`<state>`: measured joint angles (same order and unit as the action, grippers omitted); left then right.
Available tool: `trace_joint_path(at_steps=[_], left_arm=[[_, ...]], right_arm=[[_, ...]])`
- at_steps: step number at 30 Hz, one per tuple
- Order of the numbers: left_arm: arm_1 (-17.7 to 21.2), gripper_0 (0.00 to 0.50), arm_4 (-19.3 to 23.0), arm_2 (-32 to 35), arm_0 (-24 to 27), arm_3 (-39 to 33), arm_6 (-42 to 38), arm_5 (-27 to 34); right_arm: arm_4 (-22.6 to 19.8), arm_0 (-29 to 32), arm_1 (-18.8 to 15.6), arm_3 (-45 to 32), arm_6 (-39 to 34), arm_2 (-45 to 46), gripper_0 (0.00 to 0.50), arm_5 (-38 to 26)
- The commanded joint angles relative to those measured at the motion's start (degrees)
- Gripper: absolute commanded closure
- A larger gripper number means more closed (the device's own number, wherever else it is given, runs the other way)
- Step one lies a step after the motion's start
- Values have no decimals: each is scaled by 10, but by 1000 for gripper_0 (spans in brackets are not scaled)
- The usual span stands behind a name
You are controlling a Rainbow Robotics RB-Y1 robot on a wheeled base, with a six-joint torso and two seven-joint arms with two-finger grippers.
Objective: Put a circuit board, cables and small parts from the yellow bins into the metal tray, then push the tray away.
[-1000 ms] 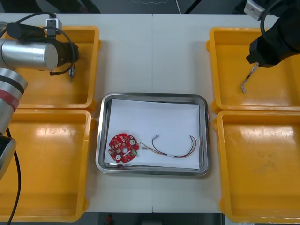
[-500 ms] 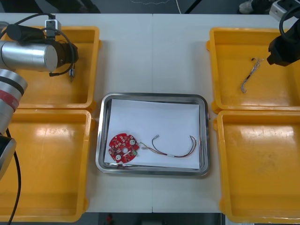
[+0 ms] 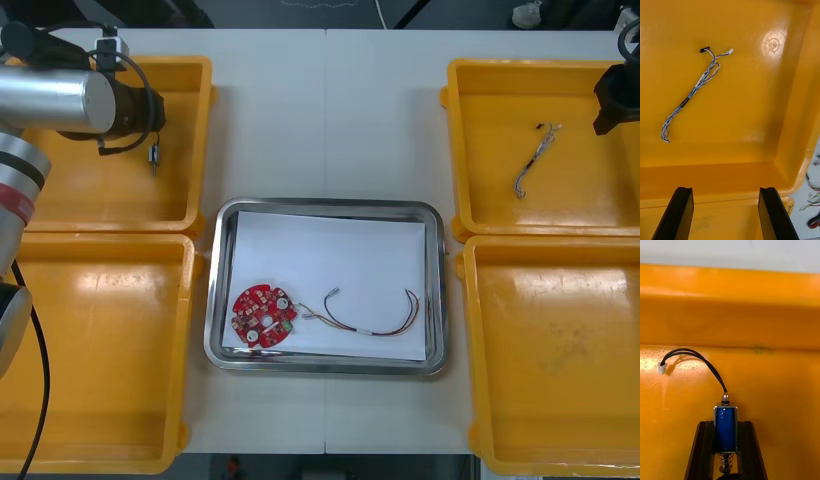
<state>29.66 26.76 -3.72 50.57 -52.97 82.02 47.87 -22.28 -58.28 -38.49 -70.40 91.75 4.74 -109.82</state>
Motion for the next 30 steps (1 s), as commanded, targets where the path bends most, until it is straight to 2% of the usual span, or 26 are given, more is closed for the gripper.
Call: trace_joint_path(at_steps=[1,8,14,22,30], left_arm=[[21,500,-8,45,22,-61,-36,49],[28,500,-14,84,22,-144,-39,176],[28,498,-22,104,9,-221,-39,275],[26,500,-24,108,-57,-376,-44,378],[15,500,-23,89,-125,-525,-62,458]], right_arm=[[16,-56,23,35,-74,40,0,-2],[39,-71,48,75,-174,41,0,46],[52,-90,68,143,-257,57,0,108],[59,-108,83,234,-321,64,0,195],[67,-106,95,282,-329,63,0,226]])
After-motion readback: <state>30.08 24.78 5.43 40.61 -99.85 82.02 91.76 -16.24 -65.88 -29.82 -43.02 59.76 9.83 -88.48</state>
